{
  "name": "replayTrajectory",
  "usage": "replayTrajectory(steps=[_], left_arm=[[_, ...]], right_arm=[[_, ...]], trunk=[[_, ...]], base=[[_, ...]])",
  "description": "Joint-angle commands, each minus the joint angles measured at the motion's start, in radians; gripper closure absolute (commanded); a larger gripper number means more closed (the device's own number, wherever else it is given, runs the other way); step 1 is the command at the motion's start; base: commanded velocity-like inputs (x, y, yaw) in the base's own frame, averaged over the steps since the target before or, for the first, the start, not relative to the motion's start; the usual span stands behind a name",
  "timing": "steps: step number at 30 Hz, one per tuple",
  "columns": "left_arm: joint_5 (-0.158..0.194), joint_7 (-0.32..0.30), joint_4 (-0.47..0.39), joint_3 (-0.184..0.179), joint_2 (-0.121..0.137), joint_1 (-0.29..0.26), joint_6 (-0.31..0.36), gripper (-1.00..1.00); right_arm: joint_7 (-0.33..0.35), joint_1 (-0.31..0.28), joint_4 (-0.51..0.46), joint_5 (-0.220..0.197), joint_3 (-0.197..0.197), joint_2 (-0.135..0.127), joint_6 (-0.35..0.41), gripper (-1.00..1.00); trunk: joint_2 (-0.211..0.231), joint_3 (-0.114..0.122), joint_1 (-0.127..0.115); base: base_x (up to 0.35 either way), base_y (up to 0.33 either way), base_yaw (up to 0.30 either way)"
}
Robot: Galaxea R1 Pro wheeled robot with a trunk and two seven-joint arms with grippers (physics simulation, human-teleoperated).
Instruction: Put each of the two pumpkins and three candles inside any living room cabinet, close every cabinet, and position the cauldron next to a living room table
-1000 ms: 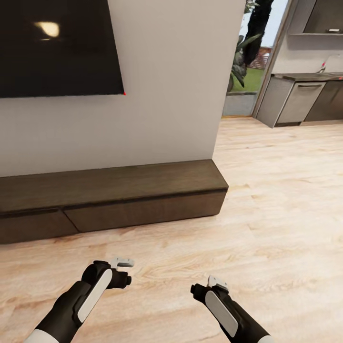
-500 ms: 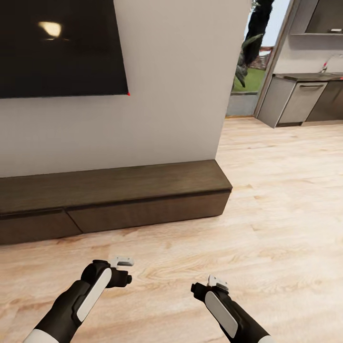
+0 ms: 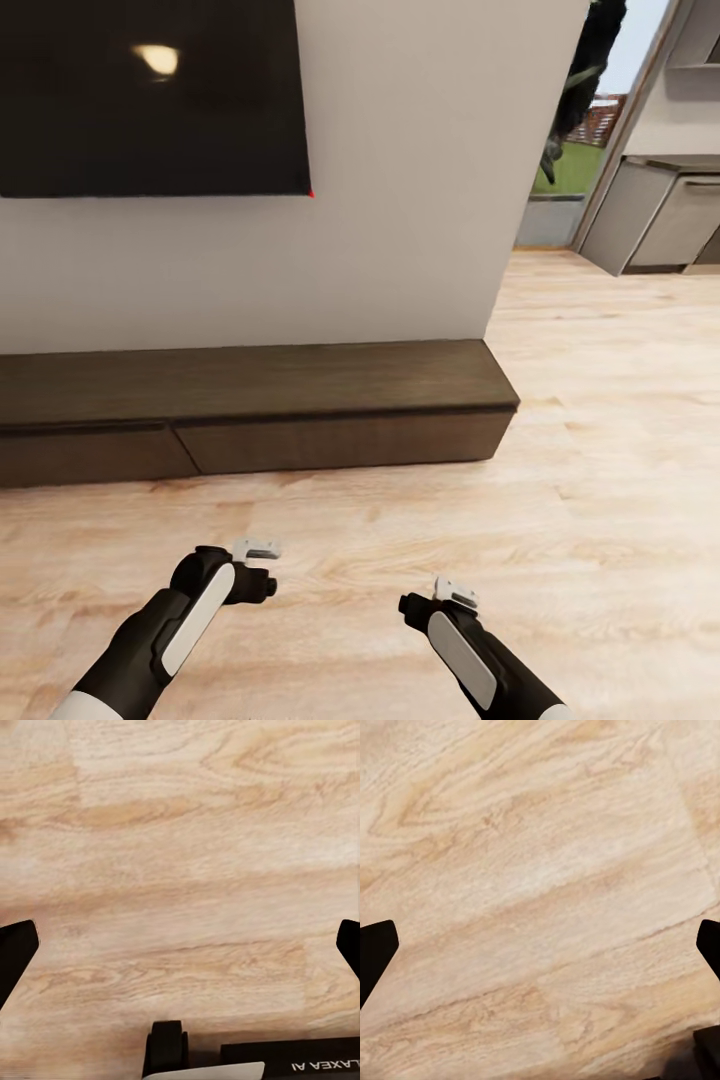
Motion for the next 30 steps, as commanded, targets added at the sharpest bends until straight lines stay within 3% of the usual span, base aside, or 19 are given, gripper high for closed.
replayTrajectory(steps=[1, 5, 16, 21, 23, 25, 26, 30], left_arm=[[0.010, 0.011, -0.001, -0.003, 0.001, -0.001, 0.002, -1.00], [0.008, 0.013, -0.001, -0.005, 0.001, -0.001, 0.002, -1.00], [0.011, 0.003, -0.005, -0.006, 0.002, -0.001, 0.003, -1.00], [0.049, -0.018, -0.106, 0.004, 0.027, 0.004, 0.011, -1.00], [0.118, -0.050, -0.197, 0.006, 0.085, 0.020, 0.014, -1.00], [0.252, -0.097, -0.272, 0.002, 0.169, 0.040, 0.016, -1.00], [0.294, -0.110, -0.285, 0.000, 0.191, 0.043, 0.016, -1.00], [0.651, -0.170, -0.338, -0.006, 0.366, 0.052, 0.017, -1.00]], right_arm=[[-0.007, -0.001, -0.002, -0.004, 0.002, -0.001, 0.003, -1.00], [-0.005, 0.000, -0.002, -0.004, 0.002, -0.002, 0.002, -1.00], [0.000, 0.000, -0.001, -0.005, 0.002, -0.005, 0.000, -1.00], [0.003, 0.000, 0.000, -0.006, 0.001, -0.008, -0.001, -1.00], [0.003, 0.000, 0.000, -0.008, 0.001, -0.008, -0.002, -1.00], [0.004, 0.000, 0.000, -0.011, 0.000, -0.008, -0.003, -1.00], [0.005, 0.000, 0.000, -0.012, 0.000, -0.008, -0.003, -1.00], [0.020, 0.000, 0.001, -0.023, -0.003, -0.008, -0.003, -1.00]], trunk=[[0.000, -0.001, 0.000], [0.000, -0.003, 0.000], [0.000, -0.003, 0.000], [0.000, -0.003, 0.000], [0.000, -0.003, 0.000], [0.000, -0.003, 0.000], [0.000, -0.003, 0.000], [0.000, -0.003, 0.000]], base=[[0.064, -0.078, 0.273], [0.206, -0.036, 0.203], [0.186, -0.041, 0.016], [0.013, -0.001, -0.022], [0.003, 0.000, -0.006], [0.001, 0.000, -0.002], [0.001, 0.000, -0.001], [0.000, 0.000, 0.000]])
